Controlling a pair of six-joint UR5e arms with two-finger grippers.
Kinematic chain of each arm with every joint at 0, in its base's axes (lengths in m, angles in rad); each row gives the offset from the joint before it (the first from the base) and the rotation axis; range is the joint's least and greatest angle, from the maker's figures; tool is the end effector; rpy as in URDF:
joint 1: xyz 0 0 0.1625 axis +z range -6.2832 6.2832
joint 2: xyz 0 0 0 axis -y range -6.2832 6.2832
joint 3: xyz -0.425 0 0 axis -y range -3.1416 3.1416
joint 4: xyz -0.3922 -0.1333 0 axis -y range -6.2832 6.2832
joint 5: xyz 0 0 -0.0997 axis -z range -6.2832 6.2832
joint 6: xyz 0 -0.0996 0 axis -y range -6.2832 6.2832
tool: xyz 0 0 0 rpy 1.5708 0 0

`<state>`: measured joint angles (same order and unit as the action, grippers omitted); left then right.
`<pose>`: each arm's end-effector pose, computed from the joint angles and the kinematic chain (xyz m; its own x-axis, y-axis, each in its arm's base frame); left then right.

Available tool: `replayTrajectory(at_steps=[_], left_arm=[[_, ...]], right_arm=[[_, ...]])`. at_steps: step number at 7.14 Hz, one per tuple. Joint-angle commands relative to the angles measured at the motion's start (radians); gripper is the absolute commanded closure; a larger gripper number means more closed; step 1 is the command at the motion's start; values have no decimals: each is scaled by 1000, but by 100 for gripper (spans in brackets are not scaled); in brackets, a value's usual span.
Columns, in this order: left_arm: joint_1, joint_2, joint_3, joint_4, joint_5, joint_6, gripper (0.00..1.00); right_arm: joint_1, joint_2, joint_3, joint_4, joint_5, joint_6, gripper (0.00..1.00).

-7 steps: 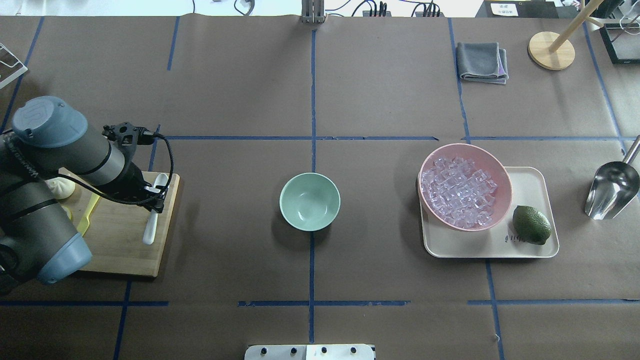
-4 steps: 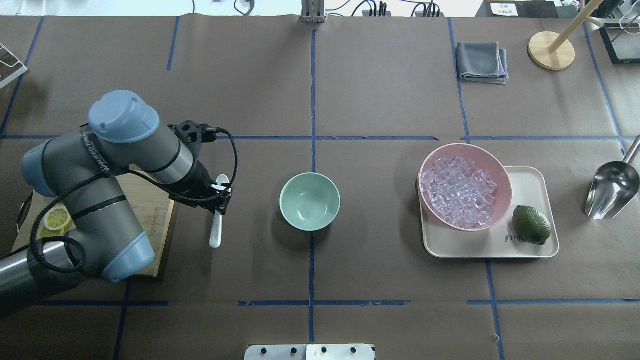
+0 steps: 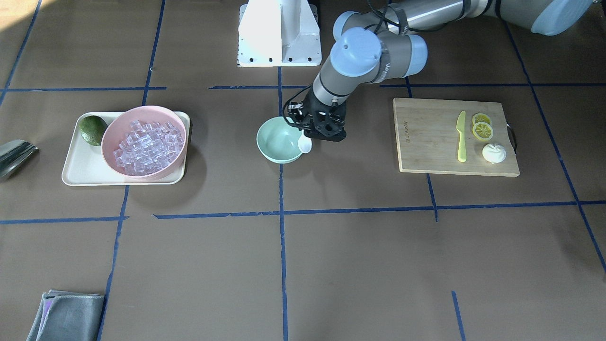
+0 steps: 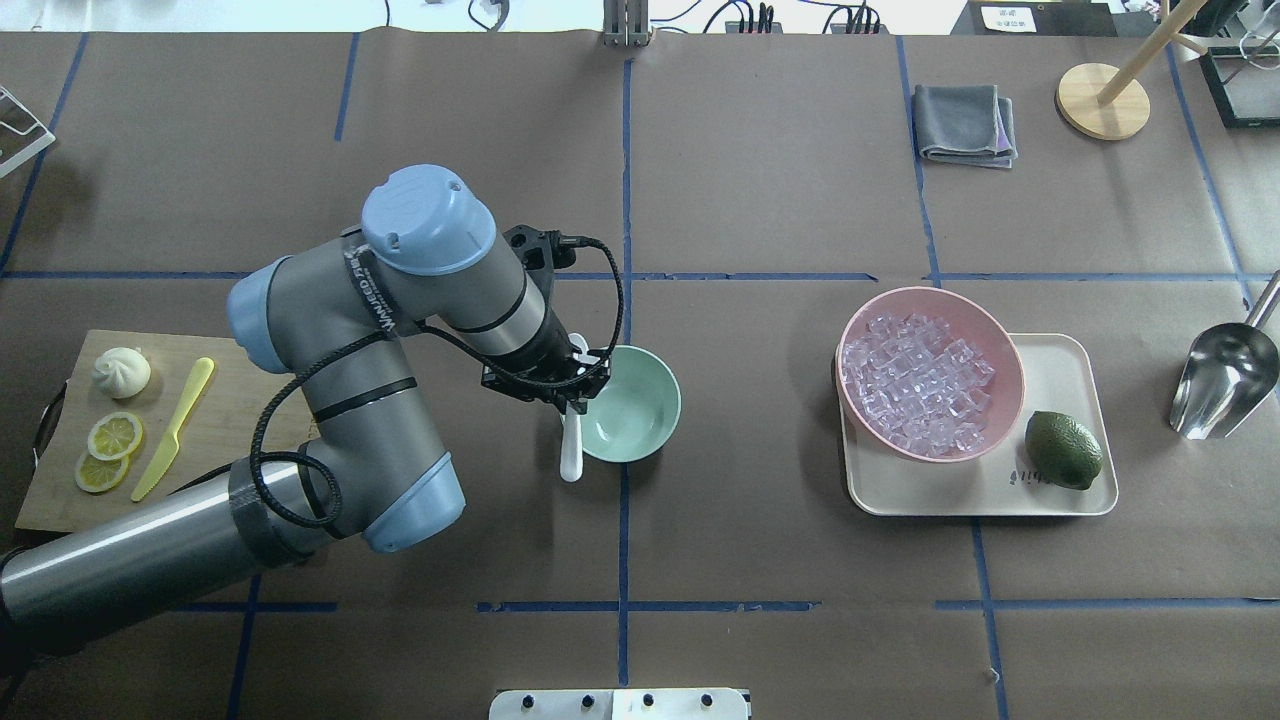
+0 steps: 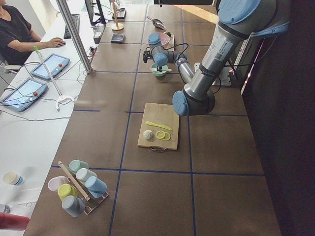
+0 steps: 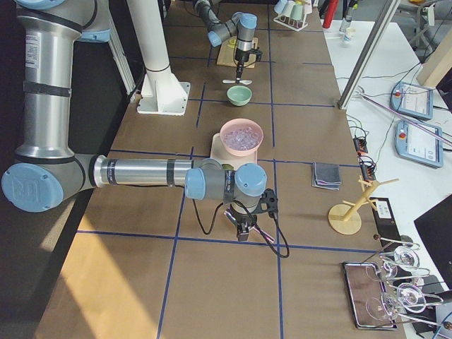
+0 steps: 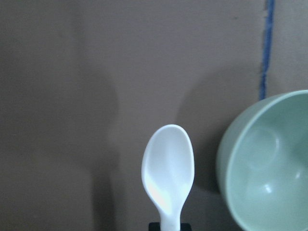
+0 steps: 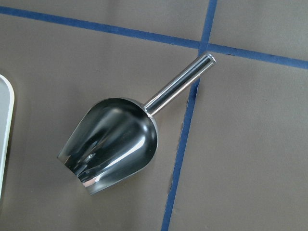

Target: Put spoon and ice into bowl

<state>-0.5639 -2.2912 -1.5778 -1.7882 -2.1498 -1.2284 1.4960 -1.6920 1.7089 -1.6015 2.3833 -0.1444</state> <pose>0.5489 -0.4404 0.1892 0.4908 0.0221 -0.8710 -0.0979 0.9947 -0.0299 0.0280 -0.4428 0.6476 0.6686 -0.1844 0.7204 0.1727 0.9808 0.0908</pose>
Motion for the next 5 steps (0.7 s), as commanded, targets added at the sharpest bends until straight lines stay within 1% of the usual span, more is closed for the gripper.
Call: replayTrajectory(at_steps=[1,2,3,4,5], left_arm=[[18,-63,64,0,30,-17,100],[53,-62,64,0,84,-19,93],[55,-60,59,0,87,-19,86],[55,-60,56,0,87,-20,82],[55,-60,55,0,87,-19,56]], right_arm=[[-2,0,1,0,1,0,1],[0,0,3,0,2,0,1],[0,0,3,2,2,0,1],[0,0,5,0,2,0,1],[0,0,6,0,2,2,1]])
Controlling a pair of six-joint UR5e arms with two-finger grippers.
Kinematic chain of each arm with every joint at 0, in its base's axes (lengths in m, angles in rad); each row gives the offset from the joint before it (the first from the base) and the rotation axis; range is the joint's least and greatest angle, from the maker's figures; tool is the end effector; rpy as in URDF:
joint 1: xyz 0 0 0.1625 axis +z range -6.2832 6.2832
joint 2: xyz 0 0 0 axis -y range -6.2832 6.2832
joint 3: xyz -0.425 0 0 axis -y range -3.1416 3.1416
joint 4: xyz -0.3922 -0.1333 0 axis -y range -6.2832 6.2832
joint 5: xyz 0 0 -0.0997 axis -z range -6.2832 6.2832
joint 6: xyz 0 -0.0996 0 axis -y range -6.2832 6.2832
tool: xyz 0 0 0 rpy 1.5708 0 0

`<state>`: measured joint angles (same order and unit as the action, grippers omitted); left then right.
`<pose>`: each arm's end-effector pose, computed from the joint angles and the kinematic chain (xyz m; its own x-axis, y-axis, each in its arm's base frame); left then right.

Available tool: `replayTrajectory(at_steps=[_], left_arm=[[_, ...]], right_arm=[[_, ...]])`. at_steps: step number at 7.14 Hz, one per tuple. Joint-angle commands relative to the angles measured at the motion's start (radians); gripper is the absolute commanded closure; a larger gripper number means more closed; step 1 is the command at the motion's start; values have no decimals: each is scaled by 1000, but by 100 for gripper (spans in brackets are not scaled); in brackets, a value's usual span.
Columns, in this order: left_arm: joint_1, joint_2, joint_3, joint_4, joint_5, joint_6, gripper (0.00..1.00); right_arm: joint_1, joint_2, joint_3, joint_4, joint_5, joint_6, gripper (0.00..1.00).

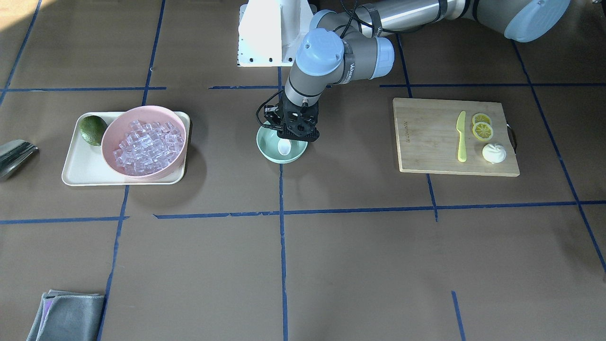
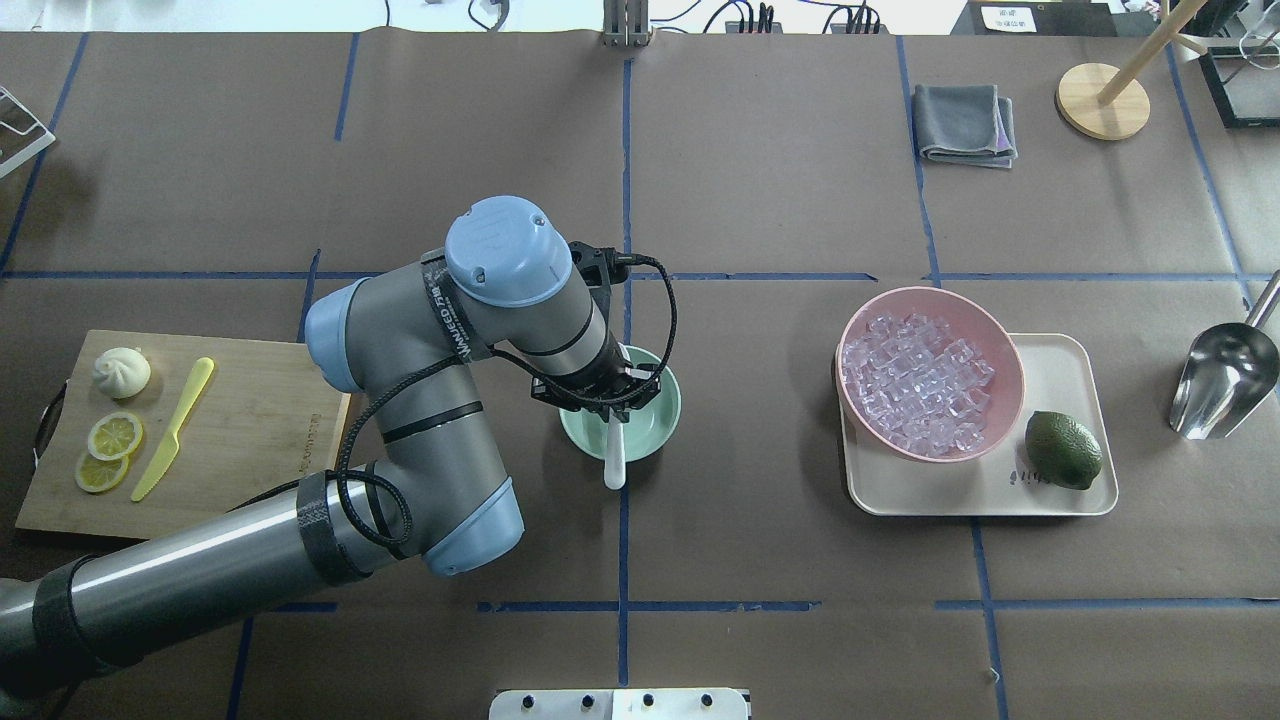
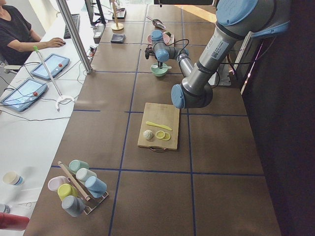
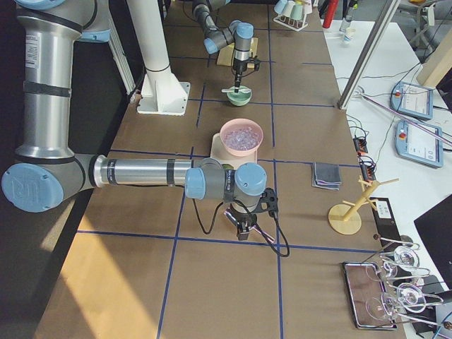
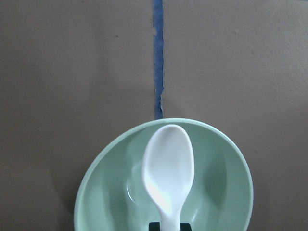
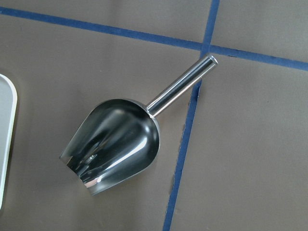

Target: Put spoon and ice into bowl

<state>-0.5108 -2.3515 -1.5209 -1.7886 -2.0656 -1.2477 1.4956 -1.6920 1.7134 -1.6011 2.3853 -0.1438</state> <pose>0.5865 -0.4273 0.1727 0.5118 0.0335 -0.8584 -0.0726 0.9973 -0.0044 0.0276 -0.4431 0.6452 0.6669 -0.1875 0.7211 0.1725 0.9804 0.0954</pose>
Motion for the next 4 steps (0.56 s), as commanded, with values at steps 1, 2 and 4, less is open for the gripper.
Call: replayTrajectory(at_steps=[1,2,4], left_arm=[[2,0,-2,0,2,1,31],[2,0,-2,0,2,1,27],[-3,6,-31,2,2,-1,27]], right_arm=[[0,0,2,0,0,1,1],[0,0,0,0,0,1,1],[-27,3,5,3,70,35,1]])
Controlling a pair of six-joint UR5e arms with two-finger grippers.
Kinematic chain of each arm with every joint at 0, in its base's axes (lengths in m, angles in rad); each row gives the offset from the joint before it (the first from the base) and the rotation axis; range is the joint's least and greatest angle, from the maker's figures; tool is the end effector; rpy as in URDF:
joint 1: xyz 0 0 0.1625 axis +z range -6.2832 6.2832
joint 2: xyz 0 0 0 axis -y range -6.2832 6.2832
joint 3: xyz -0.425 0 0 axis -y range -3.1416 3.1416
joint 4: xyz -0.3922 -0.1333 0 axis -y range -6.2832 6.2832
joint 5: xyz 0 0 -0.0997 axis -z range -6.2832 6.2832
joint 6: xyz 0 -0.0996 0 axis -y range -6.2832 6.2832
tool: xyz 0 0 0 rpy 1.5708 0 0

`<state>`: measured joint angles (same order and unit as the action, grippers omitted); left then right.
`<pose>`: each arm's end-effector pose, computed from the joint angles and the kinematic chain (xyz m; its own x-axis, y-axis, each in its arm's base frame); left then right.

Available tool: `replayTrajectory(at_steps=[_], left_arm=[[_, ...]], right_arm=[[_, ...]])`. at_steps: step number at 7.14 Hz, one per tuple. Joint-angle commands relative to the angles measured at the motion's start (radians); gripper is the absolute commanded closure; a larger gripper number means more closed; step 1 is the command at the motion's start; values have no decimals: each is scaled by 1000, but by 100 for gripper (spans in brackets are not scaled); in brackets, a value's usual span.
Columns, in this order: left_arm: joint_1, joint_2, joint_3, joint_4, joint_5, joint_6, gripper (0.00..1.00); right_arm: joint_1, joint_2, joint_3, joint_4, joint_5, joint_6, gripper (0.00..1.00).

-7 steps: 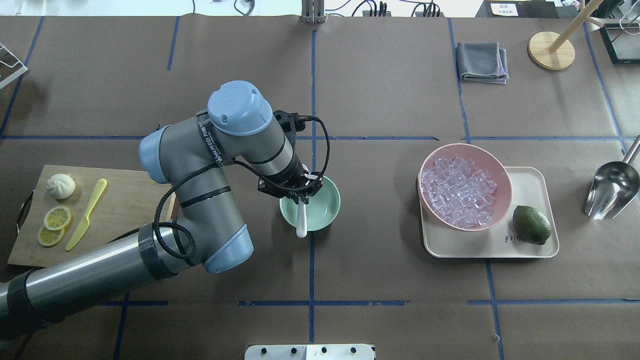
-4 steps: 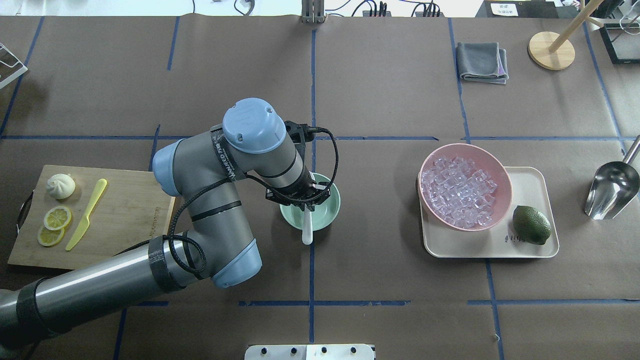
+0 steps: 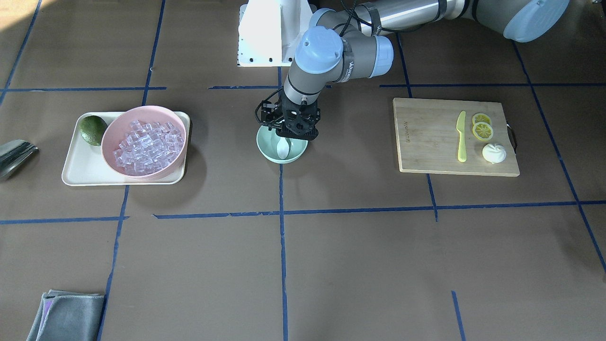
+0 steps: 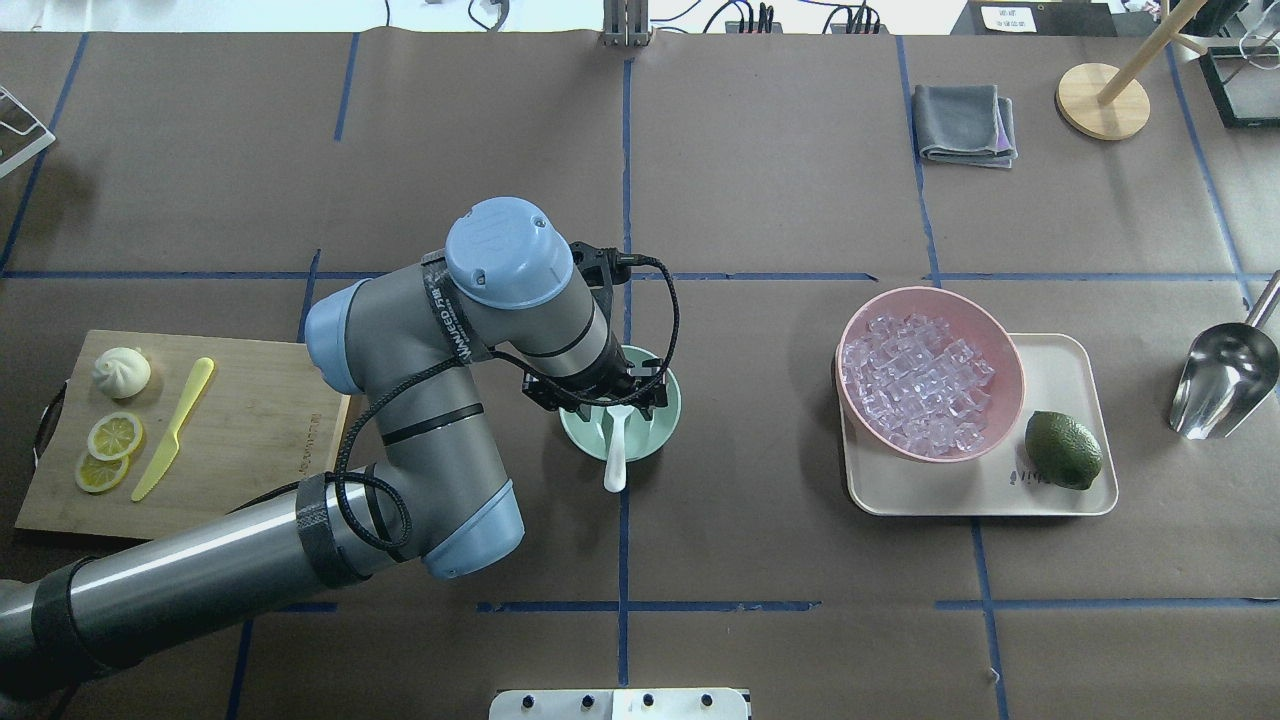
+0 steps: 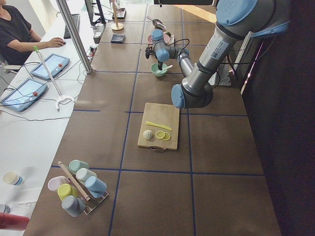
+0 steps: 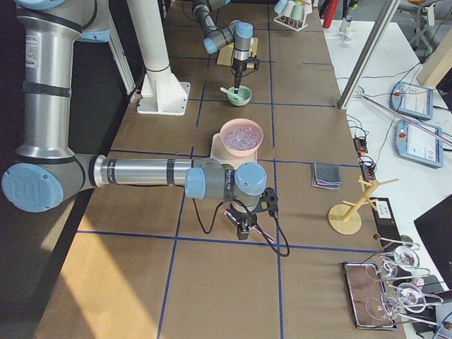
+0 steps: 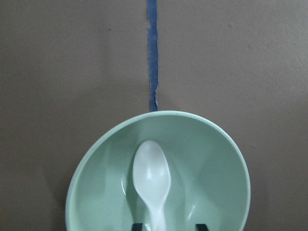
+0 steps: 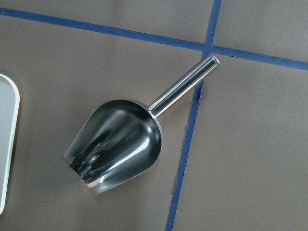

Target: Put spoon and ice into bowl

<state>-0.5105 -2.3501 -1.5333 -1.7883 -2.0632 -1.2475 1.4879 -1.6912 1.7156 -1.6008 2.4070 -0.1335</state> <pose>0.5834 -0.4255 0.1686 0.5044 0.0384 -0.8626 -0.0711 0.9975 0.0028 0.0227 -0.4438 0.6422 0.6514 -0.1835 0.7362 0.1710 0.9808 0.0932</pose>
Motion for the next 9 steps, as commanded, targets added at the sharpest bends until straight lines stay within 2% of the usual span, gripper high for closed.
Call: replayTrajectory(at_steps=[1,2,3,4,5,7,9], left_arm=[[-15,35,-87,13,0,-1,26],[-41,107,-184,44,-5,5,26],[-83,188,-252,43,-21,14,26],[-124,233,-295,44,-59,61,26],[-166,311,-364,44,-92,125,26],[-305,481,-456,44,-231,285,26],[-338,543,-473,40,-247,336,25]], right_arm=[[-72,4,63,4,96,141,1],[-156,11,172,4,90,349,1],[-251,25,264,34,46,529,1],[-370,95,286,147,-29,774,1],[-491,198,286,189,-134,984,1],[-633,270,288,188,-262,1016,2],[-763,286,271,190,-404,1011,6]])
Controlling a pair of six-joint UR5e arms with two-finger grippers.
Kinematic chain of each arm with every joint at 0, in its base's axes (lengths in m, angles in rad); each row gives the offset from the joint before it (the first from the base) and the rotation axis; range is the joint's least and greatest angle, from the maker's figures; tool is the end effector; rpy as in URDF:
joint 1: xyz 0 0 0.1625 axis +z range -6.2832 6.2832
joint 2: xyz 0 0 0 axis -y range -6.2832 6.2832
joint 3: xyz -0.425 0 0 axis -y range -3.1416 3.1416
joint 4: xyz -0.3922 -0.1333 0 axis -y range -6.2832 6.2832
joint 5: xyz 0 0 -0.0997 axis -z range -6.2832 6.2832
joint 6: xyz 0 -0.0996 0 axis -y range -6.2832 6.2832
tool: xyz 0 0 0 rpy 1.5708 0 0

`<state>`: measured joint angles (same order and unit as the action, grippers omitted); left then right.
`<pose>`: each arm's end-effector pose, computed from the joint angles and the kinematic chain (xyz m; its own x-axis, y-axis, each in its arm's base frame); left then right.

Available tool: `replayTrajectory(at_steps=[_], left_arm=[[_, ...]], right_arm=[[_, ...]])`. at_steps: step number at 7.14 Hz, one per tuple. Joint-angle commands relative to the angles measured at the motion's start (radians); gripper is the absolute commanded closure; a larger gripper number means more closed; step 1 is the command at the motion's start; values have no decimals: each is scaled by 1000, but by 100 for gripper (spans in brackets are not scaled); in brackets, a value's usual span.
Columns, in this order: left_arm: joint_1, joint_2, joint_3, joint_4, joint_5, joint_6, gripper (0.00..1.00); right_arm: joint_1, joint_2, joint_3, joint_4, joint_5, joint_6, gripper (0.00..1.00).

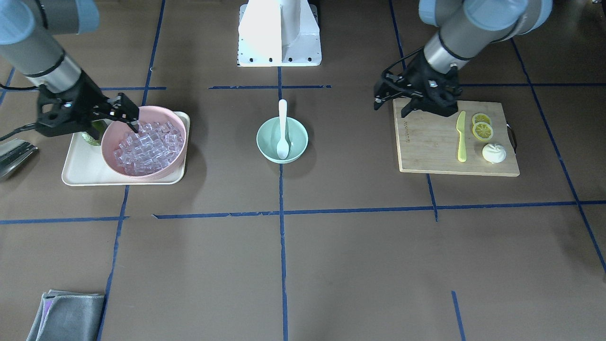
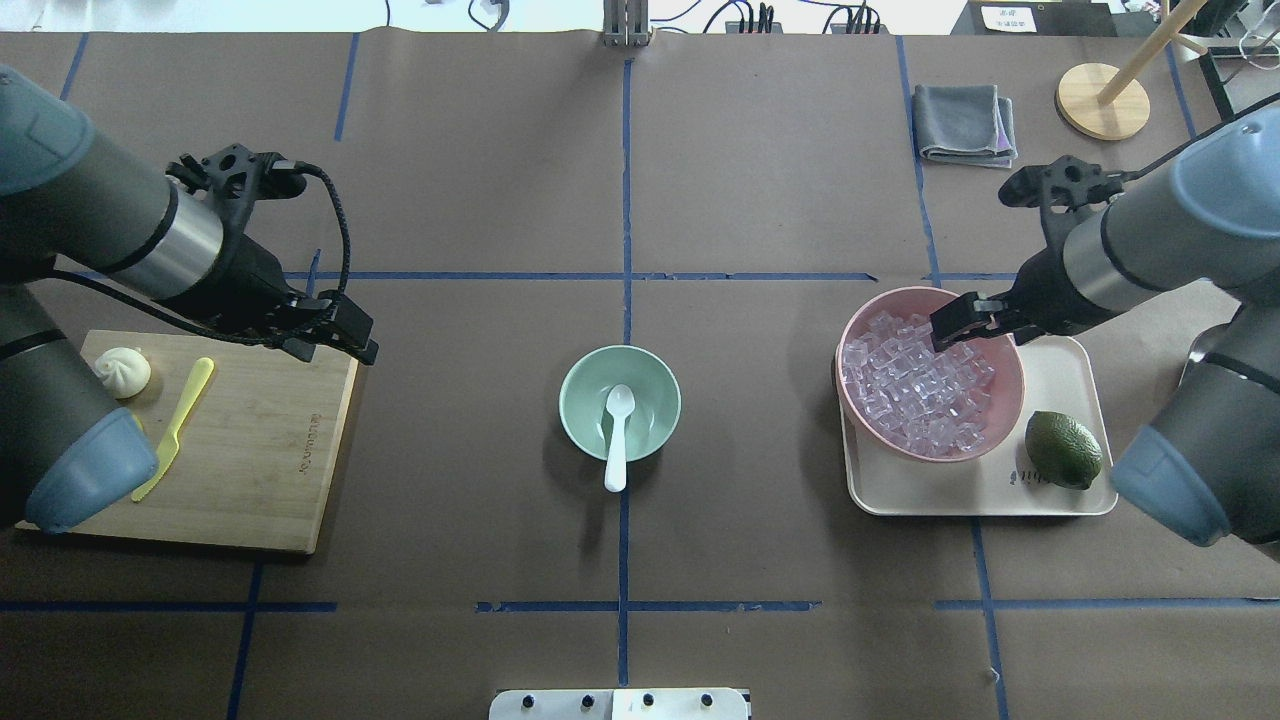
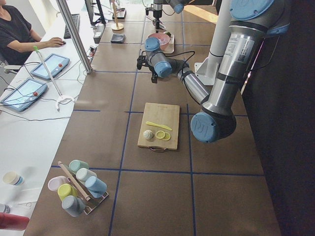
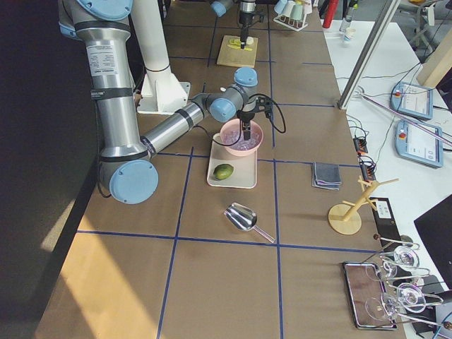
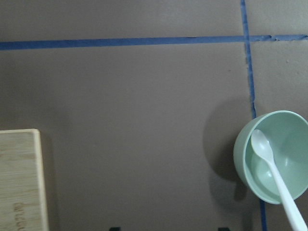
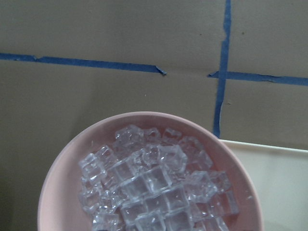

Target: Put spoon and ice into bowl

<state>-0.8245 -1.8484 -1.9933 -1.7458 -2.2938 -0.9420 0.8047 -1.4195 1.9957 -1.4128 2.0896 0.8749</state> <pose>0.3155 -0.4405 0.2899 0.4729 0.1382 -0.8702 -0.0896 0.9900 0.1085 -0.3035 -0.4364 0.3664 0.6485 -0.1289 0.7502 0.0264 0.9888 0.1470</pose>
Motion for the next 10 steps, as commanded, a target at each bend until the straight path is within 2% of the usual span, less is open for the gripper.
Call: replayTrajectory(at_steps=[1,5,6,7,9,10], left_arm=[[-24,41,-13,-4,-16,31,24],[-24,44,-18,-4,-15,31,22],[-24,44,-18,-4,-15,31,22],[-24,44,-18,-6,-15,31,22],[-24,44,-21,-6,-15,31,22],[-24,44,-21,-4,-15,31,22]], right_arm=[[-96,10,-14,2,-91,-14,7],[-105,14,-61,5,-92,-79,10],[-105,14,-63,5,-92,-80,16],[-107,14,-67,5,-92,-79,32],[-108,14,-71,5,-91,-80,45],[-110,14,-72,5,-91,-80,55]])
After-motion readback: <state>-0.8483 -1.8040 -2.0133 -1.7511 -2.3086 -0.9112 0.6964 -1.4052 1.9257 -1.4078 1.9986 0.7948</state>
